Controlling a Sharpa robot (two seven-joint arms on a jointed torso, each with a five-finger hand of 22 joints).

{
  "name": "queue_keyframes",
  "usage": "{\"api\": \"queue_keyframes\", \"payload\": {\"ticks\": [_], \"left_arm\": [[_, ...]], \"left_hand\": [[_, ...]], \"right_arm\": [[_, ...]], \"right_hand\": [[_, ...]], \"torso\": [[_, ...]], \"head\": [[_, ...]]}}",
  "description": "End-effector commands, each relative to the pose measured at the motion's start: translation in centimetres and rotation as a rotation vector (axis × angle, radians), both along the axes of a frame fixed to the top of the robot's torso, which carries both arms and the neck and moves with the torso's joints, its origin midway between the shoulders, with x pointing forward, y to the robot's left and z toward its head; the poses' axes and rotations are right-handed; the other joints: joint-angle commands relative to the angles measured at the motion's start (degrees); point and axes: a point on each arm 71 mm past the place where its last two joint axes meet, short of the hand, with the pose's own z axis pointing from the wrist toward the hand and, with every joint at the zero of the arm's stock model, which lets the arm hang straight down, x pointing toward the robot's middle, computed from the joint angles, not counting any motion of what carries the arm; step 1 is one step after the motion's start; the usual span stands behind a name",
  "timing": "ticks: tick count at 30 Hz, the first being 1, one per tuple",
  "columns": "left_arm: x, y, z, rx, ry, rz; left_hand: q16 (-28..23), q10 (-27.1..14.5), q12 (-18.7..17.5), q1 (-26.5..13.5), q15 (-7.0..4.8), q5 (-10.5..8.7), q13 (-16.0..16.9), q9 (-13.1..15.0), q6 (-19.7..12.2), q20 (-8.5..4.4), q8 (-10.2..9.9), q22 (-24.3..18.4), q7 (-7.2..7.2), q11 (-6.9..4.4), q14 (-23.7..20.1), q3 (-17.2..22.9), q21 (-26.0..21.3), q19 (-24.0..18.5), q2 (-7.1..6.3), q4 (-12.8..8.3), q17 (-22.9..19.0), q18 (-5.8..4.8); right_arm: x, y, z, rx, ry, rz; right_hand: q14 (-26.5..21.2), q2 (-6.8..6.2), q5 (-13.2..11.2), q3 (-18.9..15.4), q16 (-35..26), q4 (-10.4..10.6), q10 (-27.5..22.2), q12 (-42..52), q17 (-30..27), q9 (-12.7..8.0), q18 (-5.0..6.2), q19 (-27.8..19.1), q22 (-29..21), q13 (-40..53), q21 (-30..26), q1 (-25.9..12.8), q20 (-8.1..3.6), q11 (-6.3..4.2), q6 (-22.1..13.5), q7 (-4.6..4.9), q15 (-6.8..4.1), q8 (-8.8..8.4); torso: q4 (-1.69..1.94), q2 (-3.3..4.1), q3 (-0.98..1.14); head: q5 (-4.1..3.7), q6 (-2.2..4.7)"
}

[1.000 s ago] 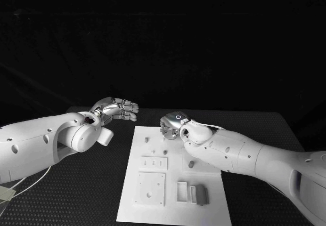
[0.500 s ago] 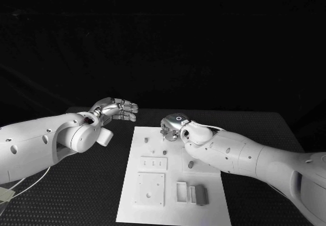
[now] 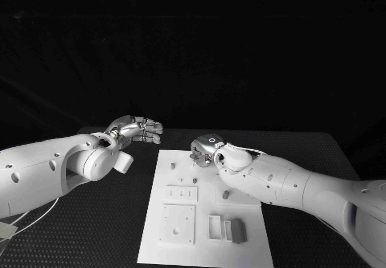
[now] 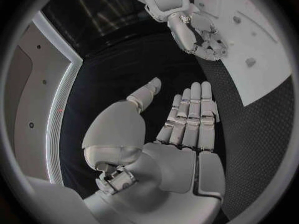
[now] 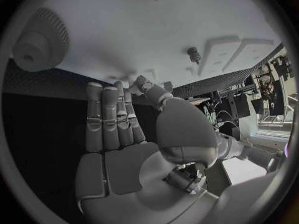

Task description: Assemble the parts on the task board

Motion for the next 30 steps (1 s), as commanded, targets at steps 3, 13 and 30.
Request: {"api": "queue_keyframes", "payload": {"ticks": [3, 13, 30], "left_arm": [[0.00, -0.12, 0.18, -0.007, -0.007, -0.004], [0.01, -0.08, 0.18, -0.007, -0.007, -0.004], [0.01, 0.02, 0.18, -0.007, -0.007, -0.001]], "left_hand": [[-0.3, -0.4, -0.2, 0.2, 0.34, -0.22, -0.1, 0.1, -0.5, 0.04, 0.0, 0.1, 1.26, -0.17, -0.1, 0.0, -0.3, -0.3, -0.53, 0.3, 0.1, 0.76], [-0.3, -0.4, -0.2, 0.2, 0.35, -0.23, -0.1, 0.1, -0.5, 0.05, 0.0, 0.1, 1.26, -0.17, -0.1, 0.0, -0.3, -0.3, -0.54, 0.3, 0.1, 0.76], [-0.4, -0.4, -0.2, 0.2, 0.35, -0.22, -0.1, 0.1, -0.5, 0.05, 0.0, 0.1, 1.23, -0.19, -0.1, 0.0, -0.3, -0.3, -0.55, 0.3, 0.1, 0.76]], "right_arm": [[0.09, -0.34, -0.13, -0.008, 0.004, -0.012], [0.05, -0.47, -0.11, 0.003, -0.007, -0.011], [0.23, -1.03, -0.31, -0.001, 0.011, -0.031]], "right_hand": [[0.1, 0.14, 0.1, -0.2, 0.2, -0.2, 0.1, 0.0, -0.1, 0.1, 4.92, 0.0, 1.0, 0.1, 0.3, -0.4, -0.14, 0.02, 0.4, 0.01, -0.36, 0.15], [0.1, 0.22, 0.1, -0.1, 0.2, -0.2, 0.1, -0.1, -0.1, 0.1, 4.92, 0.0, 1.0, 0.1, 0.2, -0.4, -0.13, 0.02, 0.4, 0.01, -0.35, 0.14], [0.1, 0.31, 0.1, -0.1, 0.2, 0.0, 0.2, -0.1, -0.2, 0.1, 4.92, 0.0, 1.0, 0.2, 0.2, -0.5, -0.13, -0.01, 0.5, -0.02, -0.38, 0.16]], "torso": [[0.05, 0.02, -0.06], [0.07, 0.01, -0.07], [0.08, 0.00, -0.05]], "head": [[-0.03, 0.00], [-0.06, 0.02], [-0.27, -0.02]]}}
